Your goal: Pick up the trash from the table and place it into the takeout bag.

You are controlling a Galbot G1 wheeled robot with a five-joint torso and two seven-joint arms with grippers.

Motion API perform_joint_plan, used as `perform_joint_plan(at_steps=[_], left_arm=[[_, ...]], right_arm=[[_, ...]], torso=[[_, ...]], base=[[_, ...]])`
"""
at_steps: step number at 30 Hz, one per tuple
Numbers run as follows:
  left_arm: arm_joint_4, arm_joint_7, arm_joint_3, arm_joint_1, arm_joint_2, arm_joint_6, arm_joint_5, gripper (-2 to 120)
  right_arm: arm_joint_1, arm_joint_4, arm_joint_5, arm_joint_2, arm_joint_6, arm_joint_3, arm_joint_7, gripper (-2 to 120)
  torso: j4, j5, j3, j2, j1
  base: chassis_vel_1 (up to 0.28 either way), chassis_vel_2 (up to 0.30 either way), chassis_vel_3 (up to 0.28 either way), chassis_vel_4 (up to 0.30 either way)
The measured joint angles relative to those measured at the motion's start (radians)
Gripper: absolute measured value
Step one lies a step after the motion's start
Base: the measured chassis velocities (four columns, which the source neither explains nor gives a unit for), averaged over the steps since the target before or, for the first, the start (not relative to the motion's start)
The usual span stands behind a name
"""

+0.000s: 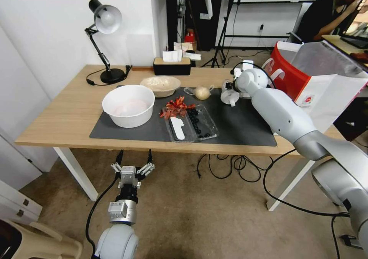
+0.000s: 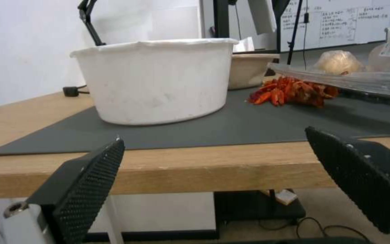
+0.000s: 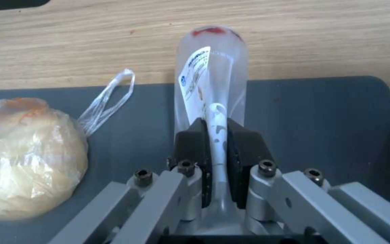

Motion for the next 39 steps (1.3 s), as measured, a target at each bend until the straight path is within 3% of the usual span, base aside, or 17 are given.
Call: perform_joint_plan(at_steps=[19, 30, 39], left_arm=[[0.0, 0.002, 0.001, -0.003, 0.004, 0.002, -0.002, 100], [0.0, 0.004, 0.008, 0.001, 0.003, 0.003, 0.005, 100], [-0.008, 0.004, 0.018, 0.006, 0.003, 0.005, 0.018, 100]], right_arm=[[0.03, 0.05, 0.001, -0.035, -0.006, 0.027, 0.004, 5], [0.064, 0.196, 0.025, -0.088, -0.004, 0.062, 0.011, 4], [0.115, 0.393, 0.086, -0.156, -0.003, 0.105, 0.035, 4]], torso=[[-0.0002, -0.0002, 0.0, 0.0, 0.0], [0.0, -0.0002, 0.0, 0.0, 0.0], [-0.0002, -0.0001, 0.0, 0.0, 0.0]], base=[[0.0, 0.0, 0.0, 0.0], [0.0, 0.0, 0.0, 0.0], [0.0, 0.0, 0.0, 0.0]])
